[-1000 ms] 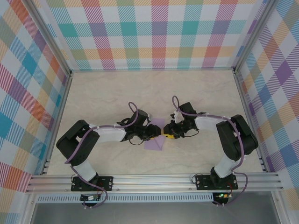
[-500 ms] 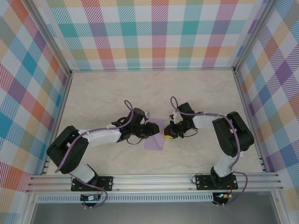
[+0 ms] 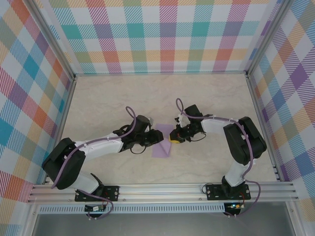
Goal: Fold a paper plane with a square sheet of paper (pick it up from the middle)
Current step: Fold the triangle a second time at the center of the table.
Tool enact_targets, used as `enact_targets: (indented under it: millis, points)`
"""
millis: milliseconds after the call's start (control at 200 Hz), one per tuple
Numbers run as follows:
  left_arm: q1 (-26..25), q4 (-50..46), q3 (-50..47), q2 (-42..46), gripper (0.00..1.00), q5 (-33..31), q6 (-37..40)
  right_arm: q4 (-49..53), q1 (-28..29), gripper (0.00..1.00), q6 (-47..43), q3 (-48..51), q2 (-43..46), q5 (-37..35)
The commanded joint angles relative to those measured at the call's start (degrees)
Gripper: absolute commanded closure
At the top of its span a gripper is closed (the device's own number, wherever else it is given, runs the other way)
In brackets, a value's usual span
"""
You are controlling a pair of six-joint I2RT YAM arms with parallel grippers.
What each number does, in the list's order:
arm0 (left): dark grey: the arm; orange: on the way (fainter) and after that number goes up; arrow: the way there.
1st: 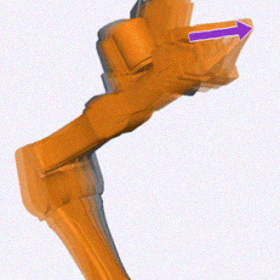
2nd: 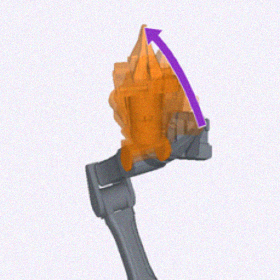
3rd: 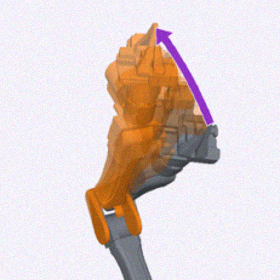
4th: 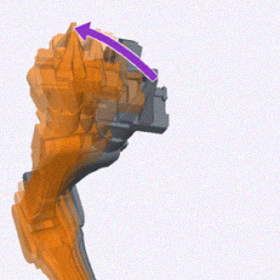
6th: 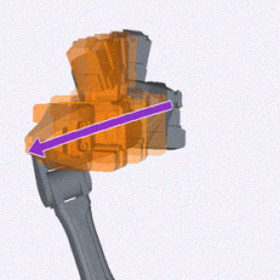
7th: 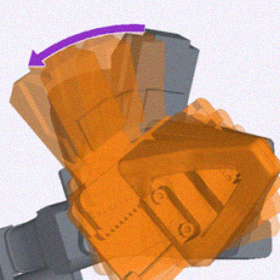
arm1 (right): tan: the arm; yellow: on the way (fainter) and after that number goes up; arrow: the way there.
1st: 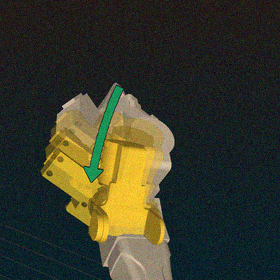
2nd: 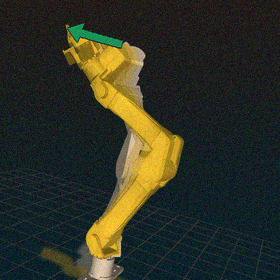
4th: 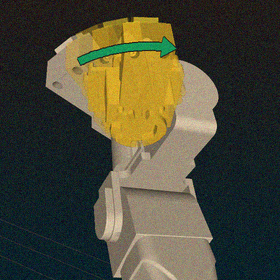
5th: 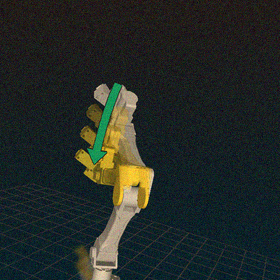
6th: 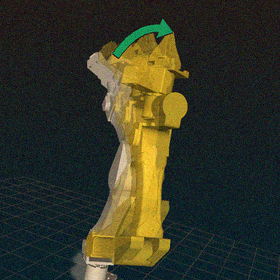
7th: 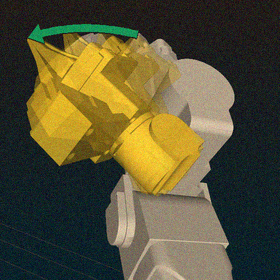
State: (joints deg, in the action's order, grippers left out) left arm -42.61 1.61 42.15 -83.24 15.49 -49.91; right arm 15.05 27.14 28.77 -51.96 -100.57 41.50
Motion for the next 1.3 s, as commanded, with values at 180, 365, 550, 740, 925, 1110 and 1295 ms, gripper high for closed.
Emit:
enact_targets:
  millis: [180, 365, 550, 740, 925, 1110, 1295]
  points:
    - [0.12, 0.27, -2.18, 2.12, 0.71, -0.71, -0.98, 4.74, 0.47, 0.93, -5.73, -5.26, -3.28, 0.86]
    - [0.13, 1.88, -1.23, -0.30, 0.73, 1.85, -0.92, 5.68, 0.46, 0.93, -6.12, -5.26, -3.58, -1.43]
    - [0.12, 4.11, 0.85, -4.02, 0.74, 4.94, -0.97, 5.81, 0.47, 0.93, -6.01, -4.61, -4.19, -1.86]
    - [-0.09, 6.86, 1.65, -6.29, 0.75, 6.90, -1.50, 6.46, 0.47, 0.94, -6.19, -5.05, -4.76, -1.64]
    - [-0.18, 7.97, 2.13, -8.06, 0.75, 7.37, -2.03, 7.51, 0.46, 0.93, -6.53, -4.64, -4.64, -1.54]
    - [-0.43, 8.15, 2.91, -9.63, 0.77, 7.02, -2.12, 8.11, 0.46, 0.93, -6.63, -4.76, -4.71, -1.87]
    - [-0.72, 8.72, 2.98, -10.82, 0.77, 7.05, -2.22, 8.65, 0.49, 0.93, -6.71, -4.72, -4.81, -2.81]
